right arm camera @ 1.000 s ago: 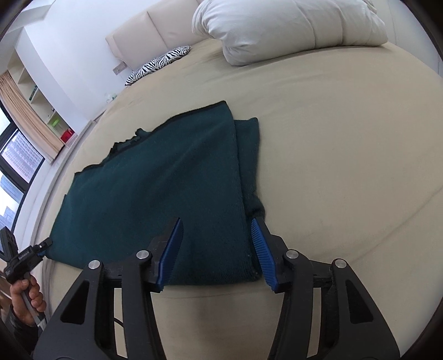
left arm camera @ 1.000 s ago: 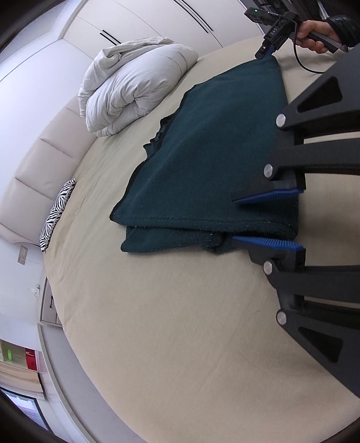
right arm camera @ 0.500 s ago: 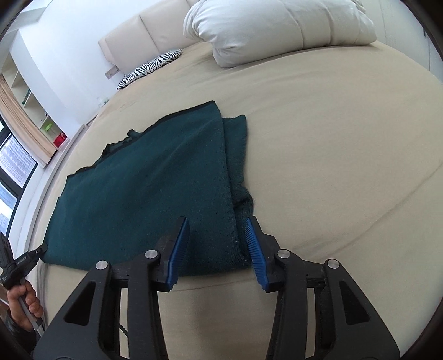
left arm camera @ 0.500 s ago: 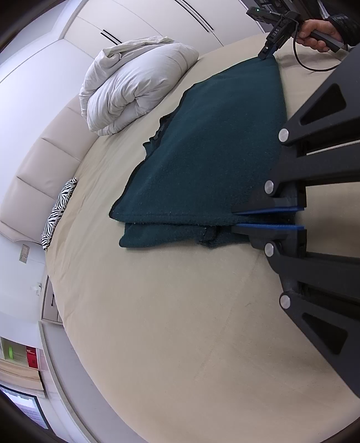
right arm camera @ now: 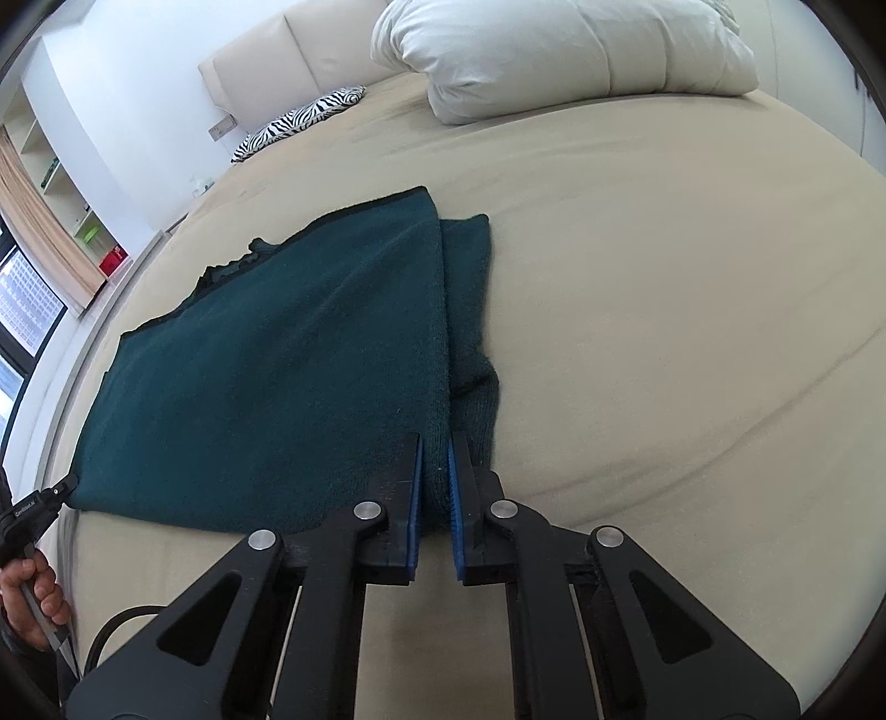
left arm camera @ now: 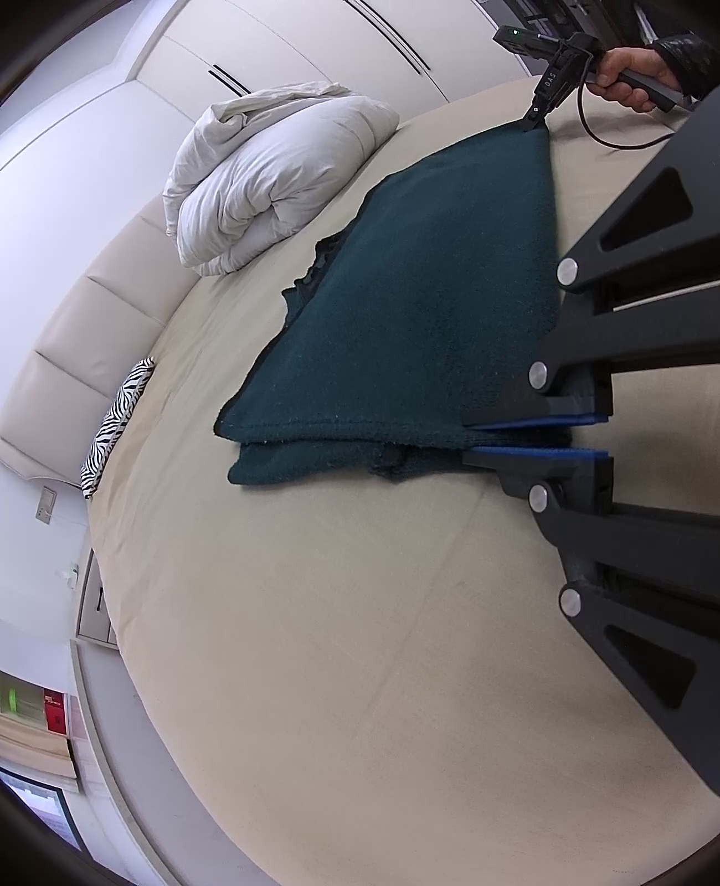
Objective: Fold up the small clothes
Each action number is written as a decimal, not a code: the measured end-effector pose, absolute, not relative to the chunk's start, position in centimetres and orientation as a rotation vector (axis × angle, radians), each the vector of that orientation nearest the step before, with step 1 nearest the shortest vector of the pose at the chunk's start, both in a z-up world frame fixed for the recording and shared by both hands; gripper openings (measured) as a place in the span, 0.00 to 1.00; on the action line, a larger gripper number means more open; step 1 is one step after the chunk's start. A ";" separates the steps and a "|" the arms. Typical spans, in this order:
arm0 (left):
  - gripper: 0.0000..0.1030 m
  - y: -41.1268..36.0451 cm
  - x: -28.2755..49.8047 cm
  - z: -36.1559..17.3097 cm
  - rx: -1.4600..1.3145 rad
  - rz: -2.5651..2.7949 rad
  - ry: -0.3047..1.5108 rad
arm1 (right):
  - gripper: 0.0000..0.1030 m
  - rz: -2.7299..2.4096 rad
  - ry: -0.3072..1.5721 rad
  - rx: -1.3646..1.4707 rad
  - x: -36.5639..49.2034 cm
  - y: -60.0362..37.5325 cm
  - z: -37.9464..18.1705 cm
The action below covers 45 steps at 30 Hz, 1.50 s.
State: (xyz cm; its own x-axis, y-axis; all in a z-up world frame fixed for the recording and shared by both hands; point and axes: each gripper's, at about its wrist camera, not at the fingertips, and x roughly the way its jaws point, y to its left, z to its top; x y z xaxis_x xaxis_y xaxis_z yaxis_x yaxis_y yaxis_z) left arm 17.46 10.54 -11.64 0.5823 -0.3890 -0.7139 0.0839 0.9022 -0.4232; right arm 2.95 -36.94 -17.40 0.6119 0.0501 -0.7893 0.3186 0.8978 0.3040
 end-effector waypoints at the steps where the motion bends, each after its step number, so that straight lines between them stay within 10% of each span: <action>1: 0.07 10.6 17.4 -11.7 -0.364 -0.284 0.914 | 0.06 -0.160 0.909 0.452 2.8 -37.0 -17.5; 45: 0.10 11.5 17.0 -13.1 -0.438 -0.284 0.941 | 0.07 -0.124 0.926 0.513 2.2 -37.7 -19.0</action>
